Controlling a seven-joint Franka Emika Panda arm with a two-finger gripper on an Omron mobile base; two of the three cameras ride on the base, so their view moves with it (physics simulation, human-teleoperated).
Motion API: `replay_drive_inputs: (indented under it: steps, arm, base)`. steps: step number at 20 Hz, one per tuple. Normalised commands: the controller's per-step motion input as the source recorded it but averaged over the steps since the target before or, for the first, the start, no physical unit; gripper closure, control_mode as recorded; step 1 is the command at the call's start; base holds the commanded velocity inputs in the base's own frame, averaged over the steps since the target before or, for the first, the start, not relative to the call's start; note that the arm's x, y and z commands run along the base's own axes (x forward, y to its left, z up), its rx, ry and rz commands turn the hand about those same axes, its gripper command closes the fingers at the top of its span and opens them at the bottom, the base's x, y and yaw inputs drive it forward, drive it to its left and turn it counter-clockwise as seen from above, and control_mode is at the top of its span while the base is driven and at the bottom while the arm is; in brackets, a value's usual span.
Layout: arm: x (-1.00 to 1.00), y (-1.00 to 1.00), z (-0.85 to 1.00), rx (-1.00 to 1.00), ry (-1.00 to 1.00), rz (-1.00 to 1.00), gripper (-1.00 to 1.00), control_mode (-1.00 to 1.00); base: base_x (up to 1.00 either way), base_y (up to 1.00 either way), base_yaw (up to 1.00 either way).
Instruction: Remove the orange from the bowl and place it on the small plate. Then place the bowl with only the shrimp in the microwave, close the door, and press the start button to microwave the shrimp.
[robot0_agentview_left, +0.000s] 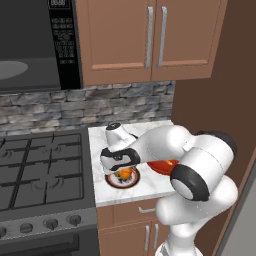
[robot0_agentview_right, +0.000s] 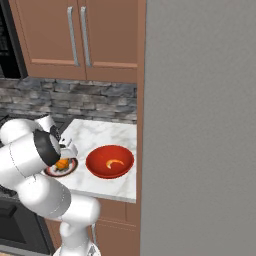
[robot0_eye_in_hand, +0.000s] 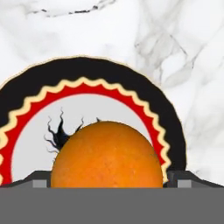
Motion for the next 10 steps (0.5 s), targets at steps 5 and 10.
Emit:
replay_drive_inputs:
  steps: [5,10]
  arm:
    - [-0.16,0.00,0.41,0.00,-0.01,0.00,-1.00,-1.00]
    - [-0.23,0.00,0.79,0.00,-0.12,0.00,-1.00,-1.00]
  base:
    - [0.00,0.00,0.00]
    - [0.00,0.00,0.00]
